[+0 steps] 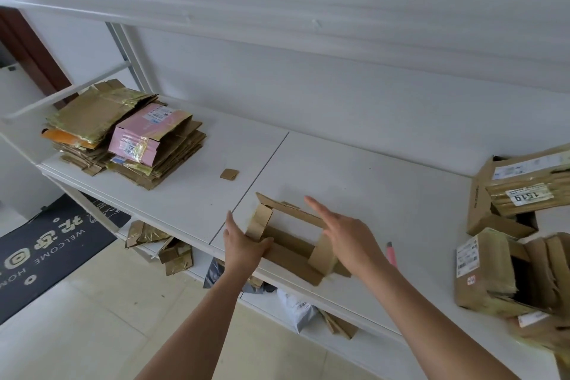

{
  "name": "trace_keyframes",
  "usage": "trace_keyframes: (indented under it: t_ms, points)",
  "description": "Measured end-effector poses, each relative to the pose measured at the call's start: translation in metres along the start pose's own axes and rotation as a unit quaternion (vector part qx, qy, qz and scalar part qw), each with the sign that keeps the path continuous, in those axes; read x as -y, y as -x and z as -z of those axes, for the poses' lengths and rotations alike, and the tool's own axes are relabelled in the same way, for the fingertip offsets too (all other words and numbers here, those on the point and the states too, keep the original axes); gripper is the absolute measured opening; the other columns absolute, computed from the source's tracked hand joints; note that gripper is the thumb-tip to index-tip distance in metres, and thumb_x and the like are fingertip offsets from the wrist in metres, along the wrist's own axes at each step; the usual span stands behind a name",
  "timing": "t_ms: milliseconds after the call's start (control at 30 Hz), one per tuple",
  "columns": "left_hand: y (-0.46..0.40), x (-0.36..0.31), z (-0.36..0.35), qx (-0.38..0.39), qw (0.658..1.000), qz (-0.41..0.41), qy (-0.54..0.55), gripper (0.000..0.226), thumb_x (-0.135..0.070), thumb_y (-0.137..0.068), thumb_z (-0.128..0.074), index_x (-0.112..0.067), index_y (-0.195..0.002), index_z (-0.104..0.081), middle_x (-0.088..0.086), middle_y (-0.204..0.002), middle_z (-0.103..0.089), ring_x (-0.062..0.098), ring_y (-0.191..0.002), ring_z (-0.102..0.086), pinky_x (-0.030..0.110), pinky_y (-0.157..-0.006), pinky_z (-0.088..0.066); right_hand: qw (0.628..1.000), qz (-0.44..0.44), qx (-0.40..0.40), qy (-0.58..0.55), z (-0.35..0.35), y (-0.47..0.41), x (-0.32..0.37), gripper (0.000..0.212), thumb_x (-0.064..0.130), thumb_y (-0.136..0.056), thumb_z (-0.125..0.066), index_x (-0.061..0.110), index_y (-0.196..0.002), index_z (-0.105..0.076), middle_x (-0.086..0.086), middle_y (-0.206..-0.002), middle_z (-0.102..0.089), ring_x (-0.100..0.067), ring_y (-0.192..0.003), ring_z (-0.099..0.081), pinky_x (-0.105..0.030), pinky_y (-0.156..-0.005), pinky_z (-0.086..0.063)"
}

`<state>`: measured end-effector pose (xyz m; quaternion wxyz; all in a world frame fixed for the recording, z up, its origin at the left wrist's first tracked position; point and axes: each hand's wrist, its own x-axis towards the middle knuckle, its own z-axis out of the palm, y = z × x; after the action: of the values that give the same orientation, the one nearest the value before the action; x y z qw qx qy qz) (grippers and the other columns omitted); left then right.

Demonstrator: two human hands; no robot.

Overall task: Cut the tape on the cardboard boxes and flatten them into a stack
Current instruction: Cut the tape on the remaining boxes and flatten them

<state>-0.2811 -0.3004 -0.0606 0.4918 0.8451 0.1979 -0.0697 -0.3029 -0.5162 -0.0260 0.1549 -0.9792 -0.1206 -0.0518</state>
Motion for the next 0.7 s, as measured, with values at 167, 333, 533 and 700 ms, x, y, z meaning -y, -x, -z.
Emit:
trace_keyframes:
  t_ms: [167,333,533,700]
  points:
    - [-0.004,0.005,-0.008,0.02,0.992,-0.06,-0.107,0.058,-0.027,-0.091,-0.066,-0.015,-0.141,-0.042,0.006,-0.125,-0.058,0.026,-0.109,-0.058,0.042,-0.093,-0.052,1.0,-0.014,0.003,-0.028,-0.004,-0.003,-0.004,0.08,0.021,-0.098,-0.061,0.043,-0.152,-0.007,0.008,-0.073,-0.058,-0.005,-0.057,-0.05,-0.012,-0.056,-0.04]
    - [0.001,0.008,-0.014,0.007,0.991,-0.062,-0.122,0.036,-0.021,-0.09,-0.065,-0.017,-0.123,-0.049,0.003,-0.1,-0.064,0.023,-0.087,-0.064,0.046,-0.075,-0.058,0.943,-0.118,-0.146,-0.275,-0.031,0.017,-0.02,0.08,0.01,-0.08,-0.08,0.026,-0.146,-0.039,0.001,-0.115,-0.067,-0.014,-0.105,-0.065,-0.006,-0.084,-0.044]
    - [-0.001,0.01,-0.022,0.026,0.995,-0.063,-0.068,0.034,-0.018,-0.09,-0.067,-0.016,-0.12,-0.051,0.002,-0.099,-0.063,0.022,-0.088,-0.064,0.037,-0.075,-0.057,0.866,-0.318,-0.137,-0.361,-0.048,0.031,-0.018,0.103,0.026,-0.07,-0.089,0.012,-0.151,-0.026,-0.011,-0.139,-0.044,-0.025,-0.13,-0.044,-0.024,-0.102,-0.04]
    - [-0.004,0.013,-0.022,0.075,0.996,-0.044,0.001,0.031,-0.016,-0.09,-0.069,-0.023,-0.114,-0.051,-0.001,-0.104,-0.063,0.015,-0.09,-0.063,0.016,-0.065,-0.047,0.868,-0.356,-0.147,-0.314,-0.061,0.02,-0.011,0.078,0.022,-0.073,-0.086,0.014,-0.137,-0.043,-0.004,-0.127,-0.049,-0.025,-0.12,-0.052,-0.035,-0.093,-0.051]
